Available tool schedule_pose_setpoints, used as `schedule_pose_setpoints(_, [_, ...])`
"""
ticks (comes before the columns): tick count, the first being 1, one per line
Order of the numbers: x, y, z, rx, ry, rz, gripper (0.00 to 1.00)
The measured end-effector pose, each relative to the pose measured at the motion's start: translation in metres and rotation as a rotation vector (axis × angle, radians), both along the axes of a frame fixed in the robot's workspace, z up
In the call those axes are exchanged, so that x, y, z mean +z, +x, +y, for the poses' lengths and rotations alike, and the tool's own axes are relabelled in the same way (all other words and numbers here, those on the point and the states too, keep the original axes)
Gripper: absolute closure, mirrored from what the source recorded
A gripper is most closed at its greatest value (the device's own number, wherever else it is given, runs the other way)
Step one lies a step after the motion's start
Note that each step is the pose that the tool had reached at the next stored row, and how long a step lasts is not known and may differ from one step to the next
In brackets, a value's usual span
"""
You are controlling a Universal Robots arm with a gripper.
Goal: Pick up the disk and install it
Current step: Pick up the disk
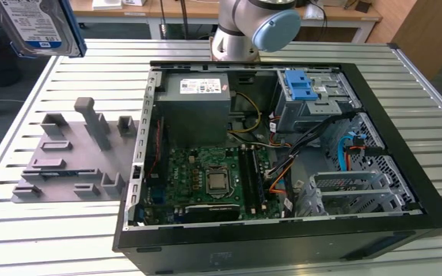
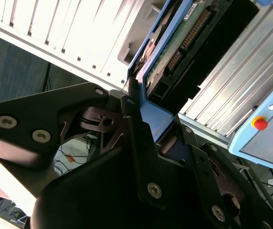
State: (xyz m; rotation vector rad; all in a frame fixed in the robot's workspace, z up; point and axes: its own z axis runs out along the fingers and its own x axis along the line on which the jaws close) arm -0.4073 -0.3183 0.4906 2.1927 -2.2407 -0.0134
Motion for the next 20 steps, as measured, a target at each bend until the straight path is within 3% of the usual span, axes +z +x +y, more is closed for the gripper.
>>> schedule_pose_setpoints(20, [0.0000, 0.0057, 0.0000, 0.000, 0.0000, 0.0000, 0.64])
